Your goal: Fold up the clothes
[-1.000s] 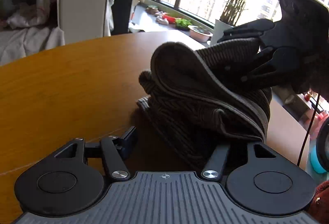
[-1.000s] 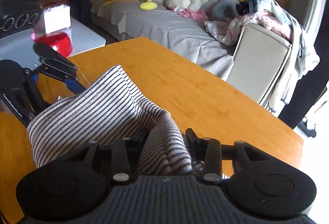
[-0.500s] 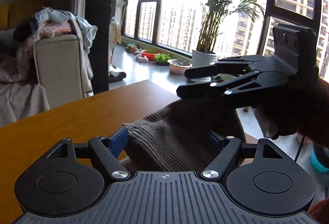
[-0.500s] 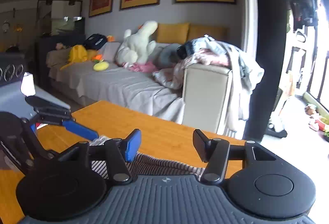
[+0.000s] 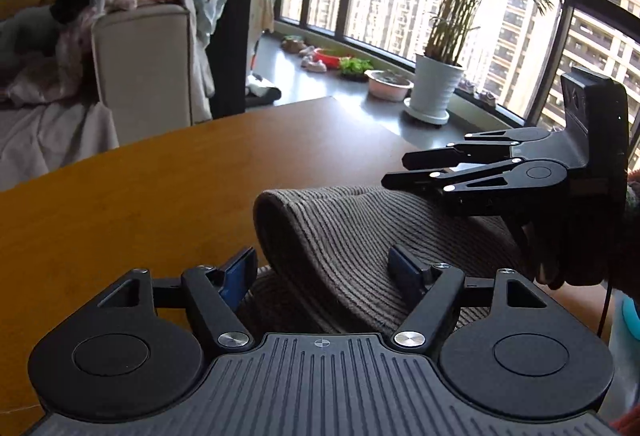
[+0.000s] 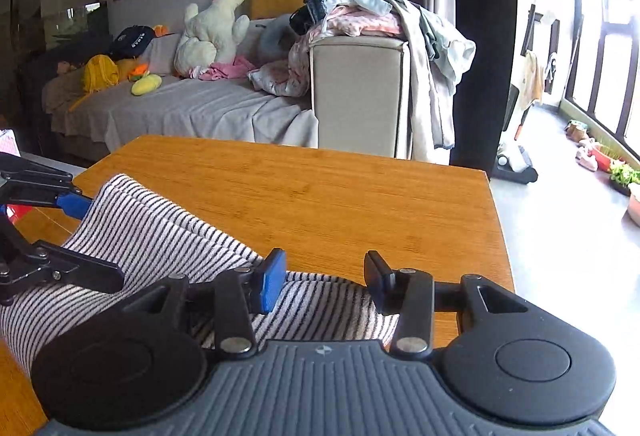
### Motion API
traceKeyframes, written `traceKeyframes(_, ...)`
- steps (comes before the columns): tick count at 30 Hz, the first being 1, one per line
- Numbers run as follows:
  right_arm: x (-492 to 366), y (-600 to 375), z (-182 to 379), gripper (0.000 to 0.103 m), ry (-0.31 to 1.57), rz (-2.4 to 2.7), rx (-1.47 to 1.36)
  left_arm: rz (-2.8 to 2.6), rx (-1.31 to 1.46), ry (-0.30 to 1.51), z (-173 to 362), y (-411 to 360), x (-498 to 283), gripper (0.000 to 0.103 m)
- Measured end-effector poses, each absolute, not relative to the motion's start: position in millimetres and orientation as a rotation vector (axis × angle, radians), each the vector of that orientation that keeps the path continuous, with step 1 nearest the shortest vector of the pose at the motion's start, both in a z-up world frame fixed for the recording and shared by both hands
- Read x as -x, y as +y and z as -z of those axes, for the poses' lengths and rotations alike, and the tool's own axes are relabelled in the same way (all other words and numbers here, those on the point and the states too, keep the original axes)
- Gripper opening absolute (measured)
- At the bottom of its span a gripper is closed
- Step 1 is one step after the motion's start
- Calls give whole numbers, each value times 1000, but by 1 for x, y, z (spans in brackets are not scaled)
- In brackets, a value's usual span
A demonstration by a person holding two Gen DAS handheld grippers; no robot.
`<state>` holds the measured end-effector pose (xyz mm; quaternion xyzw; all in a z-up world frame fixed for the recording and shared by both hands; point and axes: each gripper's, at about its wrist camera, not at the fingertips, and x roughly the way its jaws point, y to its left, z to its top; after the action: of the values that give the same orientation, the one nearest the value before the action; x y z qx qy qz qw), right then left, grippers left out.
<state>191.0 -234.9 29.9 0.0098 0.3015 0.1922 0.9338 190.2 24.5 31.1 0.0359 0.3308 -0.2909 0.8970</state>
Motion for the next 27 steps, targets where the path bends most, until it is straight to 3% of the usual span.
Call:
traceKeyframes(2,-176,-244,-33,54,635,-383,-78,602,-76,681,-31,24,-189,80)
traceKeyframes(4,-162,-254,-36,73,654,-372,-136,600,-73,676,-30,25,-188,81)
traceKeyframes(8,-132,-273,-41,82,690,-350,-252,595,-37,673,-24,31,-191,90)
traceKeyframes(14,-113,-289,-13,82,860,-376,-611,601,127,728,-10,47,-200,93)
traceKeyframes(17,-130,-280,-3,72,890,-398,-654,597,209,761,-6,57,-197,92)
traceKeyframes(27,-228,-234,-32,69,681,-382,-226,672,267,790,-5,36,-161,90)
